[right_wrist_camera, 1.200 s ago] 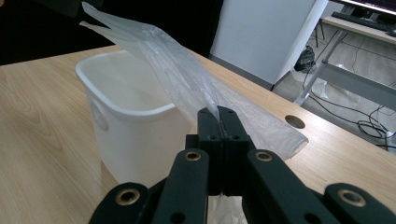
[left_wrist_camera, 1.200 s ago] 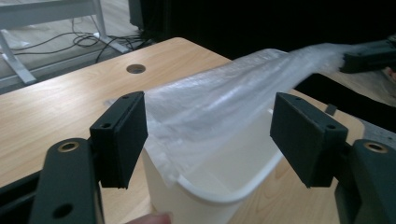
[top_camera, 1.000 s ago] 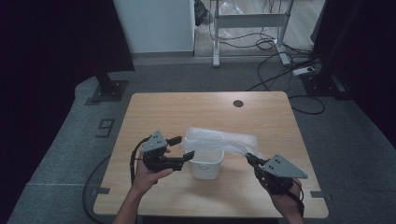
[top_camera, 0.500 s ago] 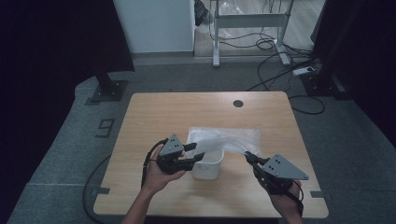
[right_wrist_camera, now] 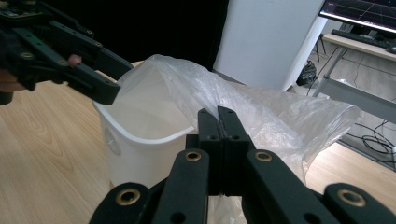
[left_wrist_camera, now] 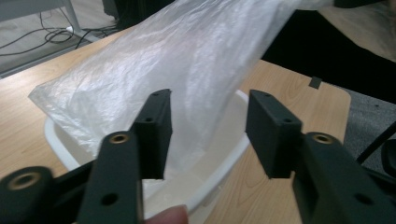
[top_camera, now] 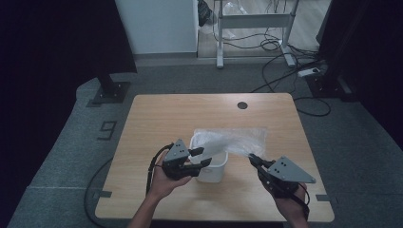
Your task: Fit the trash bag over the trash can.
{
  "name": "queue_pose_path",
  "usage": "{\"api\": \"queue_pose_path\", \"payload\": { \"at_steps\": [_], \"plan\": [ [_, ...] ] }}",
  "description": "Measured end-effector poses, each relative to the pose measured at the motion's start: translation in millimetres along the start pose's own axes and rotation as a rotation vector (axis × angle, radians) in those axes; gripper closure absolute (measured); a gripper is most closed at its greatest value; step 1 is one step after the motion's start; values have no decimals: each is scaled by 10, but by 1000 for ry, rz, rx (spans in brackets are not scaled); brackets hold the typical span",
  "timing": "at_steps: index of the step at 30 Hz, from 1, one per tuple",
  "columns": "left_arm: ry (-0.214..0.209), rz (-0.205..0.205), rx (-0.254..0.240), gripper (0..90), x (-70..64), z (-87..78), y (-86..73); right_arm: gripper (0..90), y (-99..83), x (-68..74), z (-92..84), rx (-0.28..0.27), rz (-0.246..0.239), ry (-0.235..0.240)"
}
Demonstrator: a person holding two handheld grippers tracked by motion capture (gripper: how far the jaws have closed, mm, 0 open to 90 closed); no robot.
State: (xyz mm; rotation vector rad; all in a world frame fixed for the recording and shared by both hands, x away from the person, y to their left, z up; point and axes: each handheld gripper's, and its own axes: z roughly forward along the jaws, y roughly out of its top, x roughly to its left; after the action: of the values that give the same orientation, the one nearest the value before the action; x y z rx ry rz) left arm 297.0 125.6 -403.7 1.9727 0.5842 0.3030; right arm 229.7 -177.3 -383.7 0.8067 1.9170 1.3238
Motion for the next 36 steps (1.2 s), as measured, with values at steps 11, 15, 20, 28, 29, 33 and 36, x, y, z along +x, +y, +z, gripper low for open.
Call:
{"api": "queue_pose_path", "payload": {
  "at_steps": [11,15,20,28,29,33,36],
  "plan": [
    [105,23,15,613,-36,60,34,887,12,-4,8,-5,16,16],
    [109,22,13,700,-35,98,28,887,4,-12,14,-6,23,22],
    [92,10,-6,812,-31,97,13,888,-11,-25,12,-10,34,29],
    [75,-14,-49,882,-67,52,-37,887,23,-3,-17,-19,37,45],
    [65,-22,-52,882,-72,47,-47,887,23,-3,-17,-19,37,45],
    [25,-43,-66,885,-112,45,-81,887,48,21,-45,-25,30,54],
    [-12,-49,-64,886,-172,73,-101,887,60,34,-82,-27,31,62]
  ]
}}
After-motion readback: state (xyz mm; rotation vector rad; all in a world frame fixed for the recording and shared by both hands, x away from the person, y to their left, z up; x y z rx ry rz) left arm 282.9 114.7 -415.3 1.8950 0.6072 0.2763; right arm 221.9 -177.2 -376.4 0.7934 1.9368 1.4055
